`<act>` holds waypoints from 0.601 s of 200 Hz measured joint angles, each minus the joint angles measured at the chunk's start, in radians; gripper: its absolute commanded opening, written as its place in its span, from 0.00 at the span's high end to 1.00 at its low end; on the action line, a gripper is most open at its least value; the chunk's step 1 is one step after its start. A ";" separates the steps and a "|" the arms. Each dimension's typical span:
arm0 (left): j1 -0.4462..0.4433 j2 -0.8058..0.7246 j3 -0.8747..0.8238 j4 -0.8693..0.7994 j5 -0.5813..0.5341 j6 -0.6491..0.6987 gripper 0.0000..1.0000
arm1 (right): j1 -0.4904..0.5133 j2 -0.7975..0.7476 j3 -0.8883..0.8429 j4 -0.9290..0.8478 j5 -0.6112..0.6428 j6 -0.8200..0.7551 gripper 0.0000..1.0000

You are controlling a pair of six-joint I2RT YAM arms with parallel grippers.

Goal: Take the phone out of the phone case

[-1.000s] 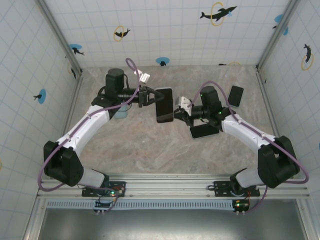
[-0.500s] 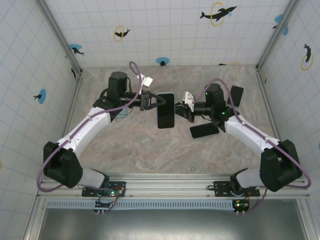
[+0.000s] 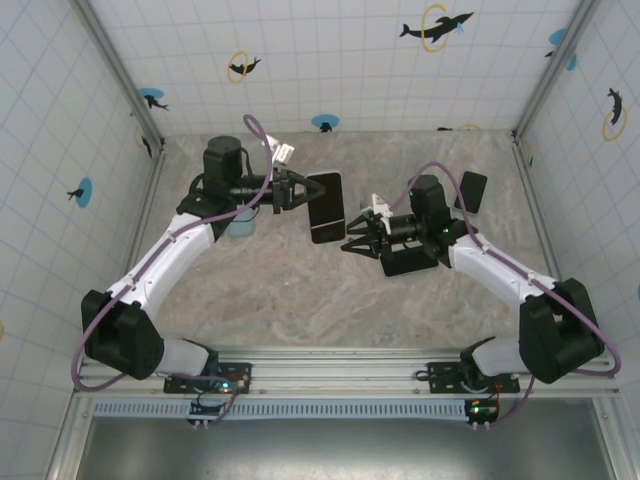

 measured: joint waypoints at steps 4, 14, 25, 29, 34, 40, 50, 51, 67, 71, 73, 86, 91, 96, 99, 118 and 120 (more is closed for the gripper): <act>0.000 0.000 0.000 0.001 0.000 0.000 1.00 | 0.000 0.003 0.000 0.004 -0.005 0.006 0.60; 0.000 0.000 0.000 0.002 0.000 0.000 1.00 | 0.003 0.014 0.003 0.009 -0.014 0.013 0.64; 0.000 0.000 0.000 0.002 0.000 0.000 1.00 | 0.005 0.032 0.012 0.009 -0.021 0.021 0.68; 0.000 0.000 0.000 0.002 0.000 0.000 1.00 | 0.006 0.038 0.014 0.010 -0.021 0.025 0.69; 0.000 0.000 0.000 0.002 0.000 0.000 1.00 | 0.007 0.044 0.016 0.011 -0.023 0.026 0.70; 0.000 0.000 0.000 0.002 0.000 0.000 1.00 | 0.011 0.049 0.017 0.012 -0.025 0.028 0.70; 0.000 0.000 0.000 0.002 0.002 0.000 1.00 | 0.013 0.053 0.017 0.013 -0.028 0.034 0.70; 0.000 0.000 0.000 0.002 0.002 0.000 1.00 | 0.013 0.054 0.017 0.013 -0.028 0.035 0.70; 0.000 0.000 0.000 0.002 0.006 0.000 1.00 | 0.018 0.055 0.017 0.017 -0.035 0.042 0.70; 0.000 0.000 0.000 0.002 0.007 0.000 1.00 | 0.019 0.055 0.018 0.018 -0.036 0.042 0.70; 0.000 0.000 0.000 0.002 0.007 0.000 1.00 | 0.019 0.055 0.019 0.018 -0.037 0.043 0.70; 0.000 0.000 0.000 0.002 0.007 0.000 1.00 | 0.020 0.055 0.023 0.022 -0.041 0.049 0.70; 0.000 0.000 0.000 0.002 0.008 0.000 1.00 | 0.020 0.056 0.025 0.024 -0.043 0.050 0.70; 0.000 0.000 0.000 0.002 0.007 0.000 1.00 | 0.020 0.057 0.027 0.026 -0.046 0.051 0.70; 0.000 0.000 0.000 0.002 0.008 0.000 1.00 | 0.021 0.057 0.028 0.028 -0.048 0.053 0.70; 0.000 0.001 0.000 0.002 0.008 0.000 1.00 | 0.022 0.061 0.034 0.041 -0.060 0.060 0.73; 0.000 0.001 0.000 0.002 0.008 0.000 1.00 | 0.022 0.062 0.034 0.043 -0.060 0.060 0.73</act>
